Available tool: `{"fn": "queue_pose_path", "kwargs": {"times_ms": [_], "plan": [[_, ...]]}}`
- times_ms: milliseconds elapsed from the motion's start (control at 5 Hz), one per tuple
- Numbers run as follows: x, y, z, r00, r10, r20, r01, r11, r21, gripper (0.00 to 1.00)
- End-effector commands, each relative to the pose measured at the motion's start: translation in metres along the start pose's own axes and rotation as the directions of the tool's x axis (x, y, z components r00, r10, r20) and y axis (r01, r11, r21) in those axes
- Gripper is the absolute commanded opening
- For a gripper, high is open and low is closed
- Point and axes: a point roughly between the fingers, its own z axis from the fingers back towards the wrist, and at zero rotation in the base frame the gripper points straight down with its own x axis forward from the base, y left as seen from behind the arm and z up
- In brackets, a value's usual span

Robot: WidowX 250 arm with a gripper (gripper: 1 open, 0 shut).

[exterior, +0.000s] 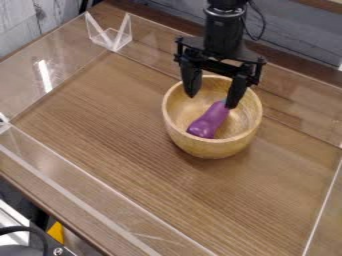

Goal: Remove the purple eggplant from inside the brown bowl and put it on the table

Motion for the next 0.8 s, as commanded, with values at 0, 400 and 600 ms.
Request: {"fn": "queue_pose_path", "kwargs": {"times_ms": [0, 400, 600], "plan": [[0.001, -0.002, 0.011, 0.999, -0.007, 0.049, 0.007, 1.000, -0.013, 1.00], [0.000, -0.004, -0.002, 0.999, -0.020, 0.032, 0.020, 1.000, -0.016, 1.00], [0.000, -0.004, -0.008, 0.999, -0.026, 0.026, 0.027, 1.000, -0.015, 1.00]]}}
